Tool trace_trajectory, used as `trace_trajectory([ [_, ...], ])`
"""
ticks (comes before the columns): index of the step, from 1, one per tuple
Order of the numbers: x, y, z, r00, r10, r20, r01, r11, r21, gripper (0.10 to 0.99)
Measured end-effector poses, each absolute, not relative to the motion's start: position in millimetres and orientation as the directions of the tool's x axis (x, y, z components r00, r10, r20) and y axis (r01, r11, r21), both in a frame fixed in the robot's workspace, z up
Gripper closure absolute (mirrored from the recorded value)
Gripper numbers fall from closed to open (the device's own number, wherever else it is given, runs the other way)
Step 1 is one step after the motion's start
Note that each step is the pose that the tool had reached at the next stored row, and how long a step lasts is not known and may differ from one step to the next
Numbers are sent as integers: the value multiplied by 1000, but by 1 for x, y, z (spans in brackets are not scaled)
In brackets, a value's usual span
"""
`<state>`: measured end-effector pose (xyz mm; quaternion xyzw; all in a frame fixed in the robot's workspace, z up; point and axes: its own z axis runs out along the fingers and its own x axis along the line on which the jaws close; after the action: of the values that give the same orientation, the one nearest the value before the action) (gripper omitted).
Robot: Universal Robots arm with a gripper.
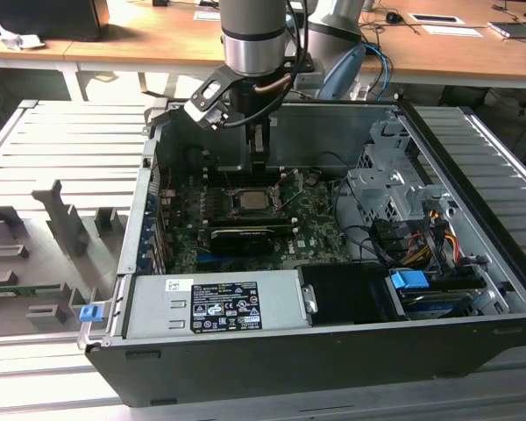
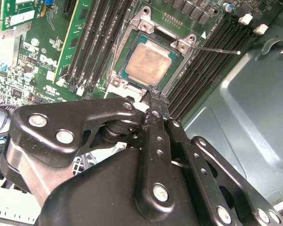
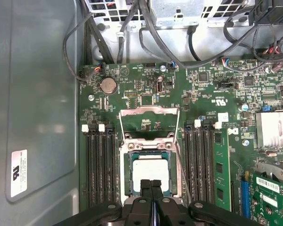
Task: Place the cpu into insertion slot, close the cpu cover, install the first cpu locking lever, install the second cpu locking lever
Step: 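Close the cpu cover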
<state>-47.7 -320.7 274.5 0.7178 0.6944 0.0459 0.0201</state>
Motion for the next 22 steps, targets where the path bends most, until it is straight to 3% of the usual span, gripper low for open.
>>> trace_trajectory([
  [22,-22,-320,277,31,999,38,995,-35,92,980],
])
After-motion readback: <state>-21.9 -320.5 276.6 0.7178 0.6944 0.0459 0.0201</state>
